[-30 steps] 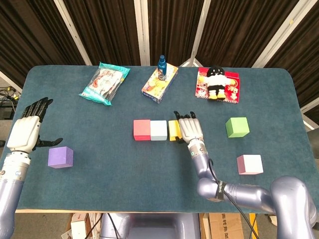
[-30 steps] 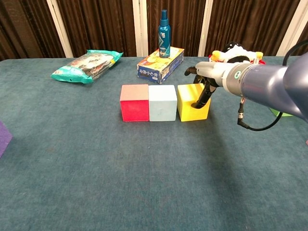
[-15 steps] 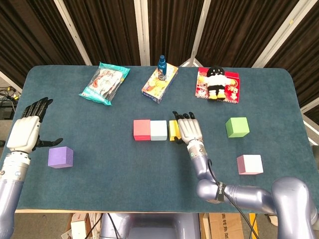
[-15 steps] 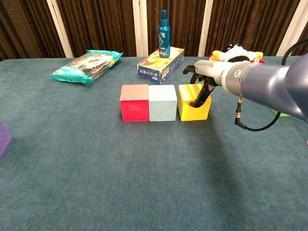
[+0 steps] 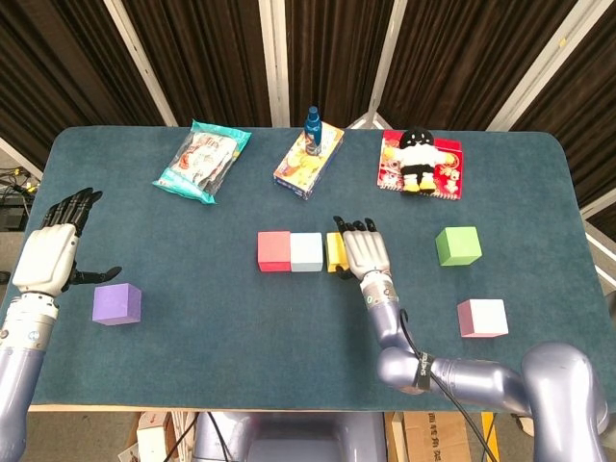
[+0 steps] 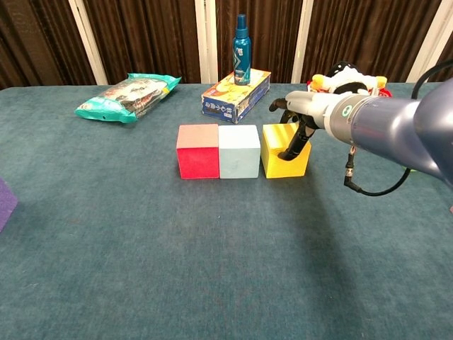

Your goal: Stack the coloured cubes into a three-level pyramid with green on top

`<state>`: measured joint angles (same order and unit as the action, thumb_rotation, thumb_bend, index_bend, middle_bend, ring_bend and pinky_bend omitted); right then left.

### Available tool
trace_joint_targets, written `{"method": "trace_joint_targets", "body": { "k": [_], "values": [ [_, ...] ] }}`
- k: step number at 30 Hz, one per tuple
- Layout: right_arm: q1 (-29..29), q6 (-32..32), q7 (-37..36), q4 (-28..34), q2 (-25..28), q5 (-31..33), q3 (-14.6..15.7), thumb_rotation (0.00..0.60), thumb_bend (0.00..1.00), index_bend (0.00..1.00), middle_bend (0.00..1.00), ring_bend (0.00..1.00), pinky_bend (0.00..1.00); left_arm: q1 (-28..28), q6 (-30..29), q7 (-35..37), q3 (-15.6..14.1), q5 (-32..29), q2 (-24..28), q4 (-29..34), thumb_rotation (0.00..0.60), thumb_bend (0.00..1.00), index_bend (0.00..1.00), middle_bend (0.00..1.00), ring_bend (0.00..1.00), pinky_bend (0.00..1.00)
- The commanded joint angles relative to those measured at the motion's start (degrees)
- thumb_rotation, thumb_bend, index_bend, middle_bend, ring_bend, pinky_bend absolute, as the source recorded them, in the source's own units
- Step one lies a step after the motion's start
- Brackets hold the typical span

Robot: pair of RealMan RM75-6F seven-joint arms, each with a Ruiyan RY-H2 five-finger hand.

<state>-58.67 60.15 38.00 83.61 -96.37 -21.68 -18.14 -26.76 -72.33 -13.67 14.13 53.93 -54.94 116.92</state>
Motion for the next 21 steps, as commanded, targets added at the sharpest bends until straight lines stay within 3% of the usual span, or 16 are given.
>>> {"method": "trace_joint_targets", "body": {
  "k": [1,21],
  "values": [
    [0.02,0.02,-0.14,-0.15,-0.18,-0.16,-0.07,0.600,0.34,0.00,0.21,0.12,0.00,-0.01,-0.03,-0.01,0.01,0.00,-0.03,0.00,0.600,0.11,0.00,0.01,0.00,0.02],
    [0.04,-0.28,-0.83,-1.84,-1.77,-1.09,-0.71,0.600,0.34,0.00,0.21,0.12,0.00,-0.06,0.08,0.12,0.06,-0.16,-0.11,-0.29,0.600,0.11,0.00,0.01,0.00,0.02]
  ]
}}
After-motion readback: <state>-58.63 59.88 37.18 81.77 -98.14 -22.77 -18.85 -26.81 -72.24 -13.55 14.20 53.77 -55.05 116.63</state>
